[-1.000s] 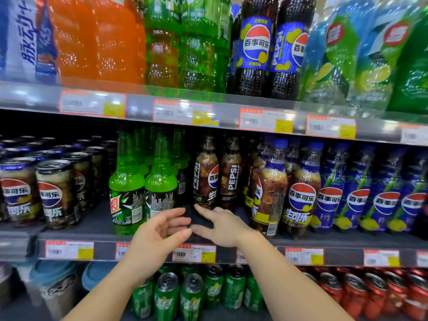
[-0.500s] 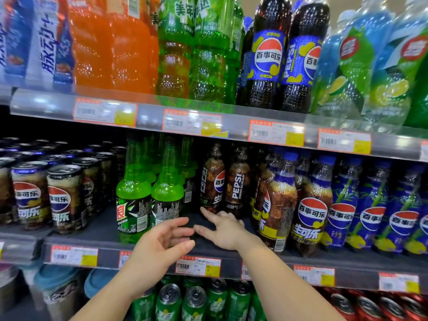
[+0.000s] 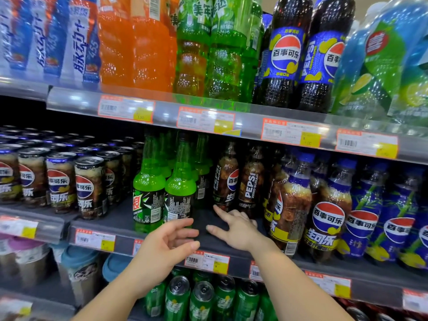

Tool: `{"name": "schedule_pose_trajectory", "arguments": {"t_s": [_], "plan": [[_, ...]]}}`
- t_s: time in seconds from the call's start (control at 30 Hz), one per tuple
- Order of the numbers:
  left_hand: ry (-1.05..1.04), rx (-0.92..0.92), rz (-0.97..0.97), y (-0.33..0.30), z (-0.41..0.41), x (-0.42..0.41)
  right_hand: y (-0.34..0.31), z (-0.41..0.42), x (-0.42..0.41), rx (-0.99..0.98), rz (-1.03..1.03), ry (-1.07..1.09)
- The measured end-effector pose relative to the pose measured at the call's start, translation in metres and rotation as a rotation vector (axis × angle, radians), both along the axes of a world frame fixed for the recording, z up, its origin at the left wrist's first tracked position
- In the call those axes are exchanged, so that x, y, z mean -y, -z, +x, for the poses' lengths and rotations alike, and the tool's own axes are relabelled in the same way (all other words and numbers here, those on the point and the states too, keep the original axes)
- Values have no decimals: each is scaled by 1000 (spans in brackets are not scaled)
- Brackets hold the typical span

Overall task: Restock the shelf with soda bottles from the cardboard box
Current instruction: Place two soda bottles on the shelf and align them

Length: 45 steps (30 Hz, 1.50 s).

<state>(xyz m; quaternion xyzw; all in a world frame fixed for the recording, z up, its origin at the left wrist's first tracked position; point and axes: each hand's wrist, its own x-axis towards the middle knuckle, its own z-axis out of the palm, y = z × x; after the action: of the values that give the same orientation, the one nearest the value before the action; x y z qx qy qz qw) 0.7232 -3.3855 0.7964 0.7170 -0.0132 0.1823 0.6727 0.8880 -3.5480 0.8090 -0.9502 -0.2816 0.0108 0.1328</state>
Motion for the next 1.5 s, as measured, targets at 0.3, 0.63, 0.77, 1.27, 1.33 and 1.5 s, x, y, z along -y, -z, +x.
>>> {"name": "schedule_pose_trajectory", "arguments": {"t_s": [0.3, 0.63, 0.77, 1.27, 1.33, 1.5], "plan": [[-92, -5, -24, 14, -31, -7, -8, 0, 4, -48, -7, -24], [-303, -15, -35, 10, -138, -126, -9, -191, -88, 124, 299, -329], [-490, -70, 132, 18, -220, -218, 20, -254, -212, 47, 225, -440], [-1114, -590, 372, 94, -514, -525, 91, -498, -640, -166, 87, -917], [-1172, -677, 433, 104, -531, -566, 101, -519, -697, -173, 72, -986], [-1366, -966, 568, 115, -572, -688, 119, -564, -853, -145, 74, -1107]]}}
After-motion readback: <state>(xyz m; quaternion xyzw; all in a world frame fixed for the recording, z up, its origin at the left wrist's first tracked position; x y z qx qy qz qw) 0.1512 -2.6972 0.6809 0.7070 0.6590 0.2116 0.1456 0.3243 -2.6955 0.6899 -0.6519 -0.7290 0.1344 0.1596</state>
